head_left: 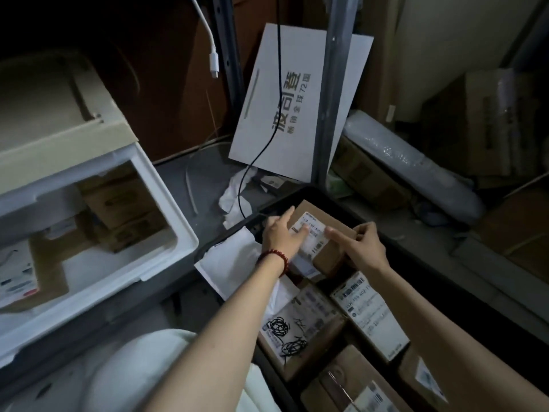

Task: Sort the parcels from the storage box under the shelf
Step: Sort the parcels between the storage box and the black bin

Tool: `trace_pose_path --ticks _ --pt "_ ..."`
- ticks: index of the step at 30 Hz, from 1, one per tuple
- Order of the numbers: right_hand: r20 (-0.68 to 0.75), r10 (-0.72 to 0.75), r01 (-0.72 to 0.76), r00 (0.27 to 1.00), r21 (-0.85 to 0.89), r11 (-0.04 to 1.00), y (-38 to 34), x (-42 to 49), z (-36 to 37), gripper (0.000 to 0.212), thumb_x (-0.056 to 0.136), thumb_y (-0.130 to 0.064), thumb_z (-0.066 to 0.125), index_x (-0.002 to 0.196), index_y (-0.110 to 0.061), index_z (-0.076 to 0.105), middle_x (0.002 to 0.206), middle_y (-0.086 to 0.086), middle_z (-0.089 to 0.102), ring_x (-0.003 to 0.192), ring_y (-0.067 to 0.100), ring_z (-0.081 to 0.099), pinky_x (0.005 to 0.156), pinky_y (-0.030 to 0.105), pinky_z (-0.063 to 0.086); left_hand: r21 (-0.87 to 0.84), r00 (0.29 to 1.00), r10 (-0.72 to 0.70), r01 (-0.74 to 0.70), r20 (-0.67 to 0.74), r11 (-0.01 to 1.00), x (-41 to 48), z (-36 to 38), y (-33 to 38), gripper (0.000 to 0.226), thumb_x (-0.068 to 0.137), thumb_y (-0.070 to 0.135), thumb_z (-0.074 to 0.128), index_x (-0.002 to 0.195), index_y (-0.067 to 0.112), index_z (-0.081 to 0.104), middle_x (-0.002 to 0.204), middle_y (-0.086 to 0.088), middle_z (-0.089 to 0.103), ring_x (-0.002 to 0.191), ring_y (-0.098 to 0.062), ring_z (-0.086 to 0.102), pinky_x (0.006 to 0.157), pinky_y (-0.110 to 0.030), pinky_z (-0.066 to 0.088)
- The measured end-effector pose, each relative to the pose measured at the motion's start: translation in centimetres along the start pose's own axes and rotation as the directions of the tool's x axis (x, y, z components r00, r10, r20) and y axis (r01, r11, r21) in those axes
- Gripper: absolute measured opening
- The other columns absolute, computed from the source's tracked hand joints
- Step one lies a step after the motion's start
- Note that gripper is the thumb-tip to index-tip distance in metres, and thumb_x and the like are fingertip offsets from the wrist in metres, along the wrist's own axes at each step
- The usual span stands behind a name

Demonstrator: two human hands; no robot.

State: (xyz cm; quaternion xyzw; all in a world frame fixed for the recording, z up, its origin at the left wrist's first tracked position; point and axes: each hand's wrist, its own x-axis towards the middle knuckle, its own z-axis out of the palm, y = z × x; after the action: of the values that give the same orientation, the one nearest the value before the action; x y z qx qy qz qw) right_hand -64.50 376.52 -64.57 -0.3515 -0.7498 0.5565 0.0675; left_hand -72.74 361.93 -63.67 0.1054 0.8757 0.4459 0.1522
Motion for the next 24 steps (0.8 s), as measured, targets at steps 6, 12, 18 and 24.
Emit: trace_pose_path --ticks 6,12,18,24 --pt "0.073 0.086 -0.078 0.994 -0.099 0.992 0.9 2.3 2.7 0.05 0.079 -0.056 0.068 0.109 -0.022 0.047 0.103 0.003 0.06 0.081 0.016 0.062 0.061 0.029 0.054 0.158 0.988 0.129 -0.141 0.084 0.977 3.9 -0.2 -1.1 0.057 0.084 0.03 0.069 0.136 0.032 0.047 0.131 -0.004 0.044 0.12 -0.021 0.047 0.095 -0.025 0.037" --pt "0.092 0.057 -0.034 0.994 -0.227 0.973 1.5 3.8 4.9 0.051 0.084 -0.052 0.064 0.124 -0.024 0.046 0.104 0.0 0.057 0.08 0.014 0.058 0.065 0.027 0.048 0.305 0.971 0.145 -0.199 0.19 0.931 4.8 0.3 -3.6 0.052 0.088 0.023 0.064 0.137 0.03 0.046 0.133 -0.001 0.036 0.119 -0.022 0.045 0.097 -0.03 0.044" --pt "0.221 -0.062 0.154 0.973 -0.425 0.892 1.0 3.8 7.7 0.058 0.084 -0.056 0.061 0.131 -0.024 0.047 0.12 0.009 0.052 0.106 0.026 0.054 0.085 0.032 0.046 0.582 0.986 0.153 -0.162 0.064 0.797 4.0 -1.5 -5.2 0.045 0.097 0.031 0.047 0.14 0.021 0.04 0.145 -0.005 0.032 0.132 -0.025 0.033 0.105 -0.041 0.036" --pt "0.198 -0.152 0.248 0.968 -0.695 0.675 -0.5 2.4 8.1 0.064 0.085 -0.066 0.05 0.138 -0.032 0.04 0.129 0.002 0.058 0.121 0.026 0.051 0.102 0.044 0.039 0.799 0.96 0.277 -0.203 0.048 0.566 2.5 -3.1 -6.6 0.051 0.095 0.044 0.04 0.143 0.026 0.034 0.145 0.001 0.039 0.136 -0.022 0.027 0.109 -0.044 0.021"
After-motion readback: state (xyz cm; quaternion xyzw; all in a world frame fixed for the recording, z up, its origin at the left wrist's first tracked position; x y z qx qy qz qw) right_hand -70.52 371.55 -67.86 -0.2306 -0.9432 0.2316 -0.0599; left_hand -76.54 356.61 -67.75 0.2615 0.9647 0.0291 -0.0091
